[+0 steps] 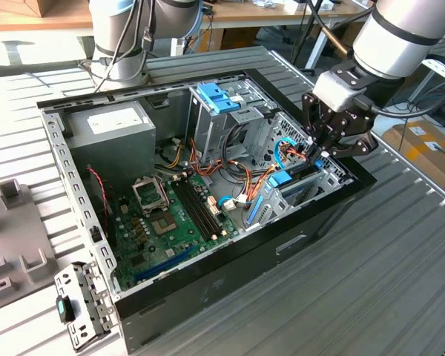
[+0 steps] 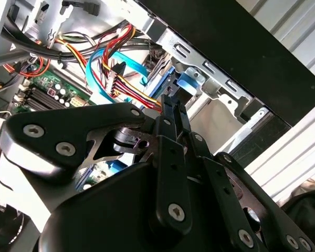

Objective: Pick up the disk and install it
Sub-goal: 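Insert the first disk wire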

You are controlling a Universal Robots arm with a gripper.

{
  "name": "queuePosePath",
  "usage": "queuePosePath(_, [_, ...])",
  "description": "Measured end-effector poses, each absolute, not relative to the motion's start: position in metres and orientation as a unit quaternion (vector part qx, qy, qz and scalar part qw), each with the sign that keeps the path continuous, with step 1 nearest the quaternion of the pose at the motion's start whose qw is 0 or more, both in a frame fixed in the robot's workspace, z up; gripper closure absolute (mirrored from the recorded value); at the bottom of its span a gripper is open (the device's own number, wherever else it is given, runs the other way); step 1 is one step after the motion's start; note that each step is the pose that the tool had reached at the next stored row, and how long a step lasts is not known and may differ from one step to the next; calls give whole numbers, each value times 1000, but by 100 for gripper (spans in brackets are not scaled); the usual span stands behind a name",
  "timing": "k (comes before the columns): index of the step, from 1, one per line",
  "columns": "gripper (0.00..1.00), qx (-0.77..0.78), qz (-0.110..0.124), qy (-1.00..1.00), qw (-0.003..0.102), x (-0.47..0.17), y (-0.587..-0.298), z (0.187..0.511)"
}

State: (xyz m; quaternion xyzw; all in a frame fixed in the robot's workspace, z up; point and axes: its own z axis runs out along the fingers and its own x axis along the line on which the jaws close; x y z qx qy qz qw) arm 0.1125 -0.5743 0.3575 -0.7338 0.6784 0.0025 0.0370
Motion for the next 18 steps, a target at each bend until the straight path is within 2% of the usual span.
queuePosePath(18, [83,-693,0,720,37,112,-574,357])
